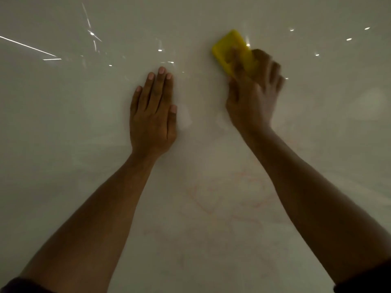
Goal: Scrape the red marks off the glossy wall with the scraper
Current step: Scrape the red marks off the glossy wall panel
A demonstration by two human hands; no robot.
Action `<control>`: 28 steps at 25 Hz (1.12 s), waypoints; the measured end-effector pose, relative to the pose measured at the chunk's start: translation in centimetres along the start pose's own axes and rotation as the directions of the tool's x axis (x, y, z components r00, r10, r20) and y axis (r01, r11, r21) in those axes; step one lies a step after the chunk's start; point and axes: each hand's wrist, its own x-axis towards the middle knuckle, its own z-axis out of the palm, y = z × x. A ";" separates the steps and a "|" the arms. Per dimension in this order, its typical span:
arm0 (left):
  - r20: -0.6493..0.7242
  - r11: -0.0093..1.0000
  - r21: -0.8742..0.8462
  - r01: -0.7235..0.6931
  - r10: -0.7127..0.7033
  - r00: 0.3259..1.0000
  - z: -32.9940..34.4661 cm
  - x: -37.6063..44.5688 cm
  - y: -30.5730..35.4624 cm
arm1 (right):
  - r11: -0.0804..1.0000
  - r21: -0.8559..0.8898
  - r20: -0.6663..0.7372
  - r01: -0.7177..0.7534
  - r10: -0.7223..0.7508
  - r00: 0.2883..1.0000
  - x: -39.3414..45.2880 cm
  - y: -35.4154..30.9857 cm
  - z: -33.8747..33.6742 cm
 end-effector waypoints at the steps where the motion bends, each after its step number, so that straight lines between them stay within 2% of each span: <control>1: -0.006 1.000 -0.005 0.000 0.000 1.000 0.0 0.0 0.0 | 0.981 0.015 0.050 0.193 -0.194 0.980 -0.5 -1.1 0.4; 2: -0.010 1.000 -0.013 0.000 0.000 1.000 0.0 0.0 -0.1 | 0.920 -0.002 0.083 0.393 -0.391 0.916 -1.4 -1.3 0.6; 3: -0.009 1.000 -0.022 -0.003 0.003 1.000 0.0 -0.2 0.0 | 0.870 -0.043 0.088 0.490 -0.485 0.870 -1.9 -0.1 0.2; 4: -0.006 1.000 -0.023 -0.007 0.007 1.000 0.2 -0.4 0.1 | 0.894 -0.082 0.072 0.441 -0.436 0.897 -2.2 1.8 -0.3; 5: -0.003 1.000 -0.011 -0.009 0.009 1.000 0.2 -0.5 0.1 | 0.966 -0.092 0.023 0.241 -0.240 0.970 -2.7 3.6 -0.9; 6: -0.007 1.000 0.005 -0.007 0.007 1.000 0.3 -0.7 0.1 | 0.998 -0.059 -0.054 -0.023 0.020 0.998 -3.6 4.8 -1.7; 7: -0.017 1.000 0.020 -0.002 0.002 1.000 0.3 -0.7 0.1 | 0.978 -0.046 -0.097 -0.202 0.197 0.976 -5.2 5.5 -2.3; 8: -0.024 1.000 0.027 0.000 0.001 1.000 0.3 -0.6 0.2 | 0.971 -0.059 -0.078 -0.233 0.228 0.970 -7.4 5.6 -2.7; 9: -0.021 1.000 0.023 -0.012 0.013 1.000 0.3 -0.5 0.4 | 0.996 -0.079 0.004 -0.046 0.047 0.999 -10.0 5.6 -2.9; 10: -0.012 0.999 0.014 -0.052 0.053 0.999 0.3 -0.5 0.7 | 0.959 -0.049 0.101 0.278 -0.272 0.957 -12.4 5.8 -3.3; 11: 0.008 0.993 0.001 -0.121 0.120 0.993 0.3 -0.3 1.0 | 0.857 -0.004 0.171 0.515 -0.507 0.845 -13.4 6.7 -4.2; 12: 0.037 0.981 -0.015 -0.196 0.196 0.980 0.3 -0.2 1.3 | 0.795 0.009 0.189 0.606 -0.596 0.780 -13.2 8.1 -5.0; 13: 0.065 0.966 -0.027 -0.256 0.258 0.964 0.3 0.1 1.6 | 0.830 -0.025 0.186 0.557 -0.543 0.819 -12.5 9.6 -5.6; 14: 0.085 0.957 -0.028 -0.289 0.290 0.953 0.3 0.3 2.1 | 0.931 -0.095 0.140 0.353 -0.339 0.930 -11.6 10.8 -5.8; 15: 0.095 0.955 -0.022 -0.297 0.297 0.950 0.3 0.5 2.7 | 0.991 -0.132 0.040 0.021 -0.016 0.999 -10.5 11.3 -6.1; 16: 0.099 0.956 -0.019 -0.294 0.294 0.951 0.4 0.7 3.5 | 0.959 -0.130 -0.062 -0.253 0.247 0.967 -10.0 11.2 -6.1; 17: 0.102 0.956 -0.025 -0.291 0.292 0.951 0.4 0.9 4.2 | 0.928 -0.133 -0.087 -0.348 0.339 0.937 -10.0 10.3 -5.7; 18: 0.104 0.954 -0.037 -0.297 0.299 0.949 0.5 1.0 4.9 | 0.959 -0.152 -0.032 -0.239 0.237 0.971 -10.6 9.2 -5.3; 19: 0.103 0.950 -0.047 -0.308 0.311 0.945 0.6 1.1 5.5 | 0.990 -0.138 0.070 0.031 -0.021 0.997 -11.8 8.4 -4.8; 20: 0.100 0.946 -0.054 -0.321 0.325 0.941 0.7 1.1 5.8 | 0.948 -0.084 0.160 0.306 -0.290 0.944 -12.6 8.0 -4.8; 21: 0.097 0.942 -0.054 -0.330 0.334 0.937 0.8 1.1 5.9 | 0.885 -0.061 0.190 0.461 -0.444 0.876 -12.1 8.6 -5.3; 22: 0.097 0.941 -0.051 -0.334 0.338 0.936 0.9 1.0 6.0 | 0.880 -0.093 0.178 0.465 -0.445 0.878 -10.7 9.7 -5.5; 23: 0.096 0.942 -0.047 -0.332 0.335 0.937 0.9 1.0 6.0 | 0.936 -0.164 0.122 0.310 -0.293 0.948 -9.0 10.5 -5.5; 24: 0.096 0.945 -0.043 -0.324 0.327 0.940 0.9 0.9 6.1 | 0.976 -0.214 0.013 0.038 -0.036 0.999 -6.9 10.9 -5.4; 25: 0.096 0.948 -0.040 -0.317 0.319 0.943 0.9 0.9 6.1 | 0.955 -0.227 -0.102 -0.190 0.171 0.980 -4.9 10.5 -5.1; 26: 0.100 0.948 -0.039 -0.314 0.317 0.943 0.8 0.9 6.2 | 0.929 -0.232 -0.149 -0.287 0.258 0.955 -3.7 9.5 -4.5; 27: 0.102 0.949 -0.044 -0.313 0.316 0.943 0.8 0.9 6.2 | 0.950 -0.242 -0.124 -0.199 0.173 0.977 -3.3 8.4 -3.6; 28: 0.101 0.949 -0.057 -0.311 0.316 0.943 0.7 0.9 6.1 | 0.968 -0.246 -0.037 0.051 -0.062 0.997 -4.0 7.4 -2.6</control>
